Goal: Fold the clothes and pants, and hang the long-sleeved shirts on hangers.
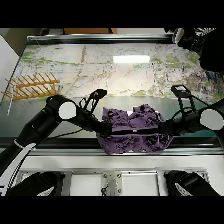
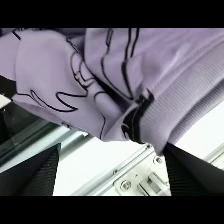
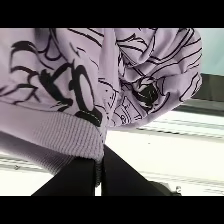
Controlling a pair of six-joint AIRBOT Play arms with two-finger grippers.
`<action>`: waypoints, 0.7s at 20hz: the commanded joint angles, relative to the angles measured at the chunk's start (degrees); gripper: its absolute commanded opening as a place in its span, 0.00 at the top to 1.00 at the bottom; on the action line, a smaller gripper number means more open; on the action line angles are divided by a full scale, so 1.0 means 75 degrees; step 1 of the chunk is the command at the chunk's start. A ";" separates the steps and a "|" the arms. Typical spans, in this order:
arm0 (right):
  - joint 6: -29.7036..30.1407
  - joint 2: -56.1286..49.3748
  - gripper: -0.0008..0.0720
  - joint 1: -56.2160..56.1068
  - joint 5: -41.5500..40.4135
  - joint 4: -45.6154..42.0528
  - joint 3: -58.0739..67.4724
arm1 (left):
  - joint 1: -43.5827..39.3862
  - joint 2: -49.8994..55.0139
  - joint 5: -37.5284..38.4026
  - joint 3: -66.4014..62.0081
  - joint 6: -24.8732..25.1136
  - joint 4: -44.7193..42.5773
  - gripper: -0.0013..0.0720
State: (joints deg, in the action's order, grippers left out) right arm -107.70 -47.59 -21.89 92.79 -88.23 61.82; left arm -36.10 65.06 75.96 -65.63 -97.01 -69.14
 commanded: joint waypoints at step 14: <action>-0.0047 -0.0009 0.95 0.0000 -0.0052 0.0085 0.0009 | 0.5896 0.0312 -0.0513 -0.2049 0.0895 -0.3267 0.03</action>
State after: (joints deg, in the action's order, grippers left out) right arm -108.05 -47.62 -21.89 92.42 -87.61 61.82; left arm -0.95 67.35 75.70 -80.47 -90.94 -81.71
